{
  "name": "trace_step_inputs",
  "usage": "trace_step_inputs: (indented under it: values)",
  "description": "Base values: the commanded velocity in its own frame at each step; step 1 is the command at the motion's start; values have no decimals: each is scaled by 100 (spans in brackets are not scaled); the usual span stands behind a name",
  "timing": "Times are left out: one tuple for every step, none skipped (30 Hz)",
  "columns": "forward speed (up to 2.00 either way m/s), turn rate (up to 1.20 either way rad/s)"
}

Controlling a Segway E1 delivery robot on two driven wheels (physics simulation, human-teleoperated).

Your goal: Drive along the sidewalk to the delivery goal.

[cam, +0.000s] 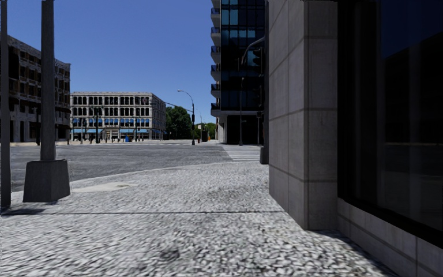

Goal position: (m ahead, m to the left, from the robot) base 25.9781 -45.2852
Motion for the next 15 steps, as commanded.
trace_step_inputs:
  values:
    - [200,0]
    - [200,0]
    - [200,0]
    - [200,0]
    - [200,0]
    - [200,0]
    - [200,0]
    - [200,0]
    - [200,0]
    - [200,0]
    - [200,0]
    - [200,0]
    - [200,0]
    - [200,0]
    - [200,0]
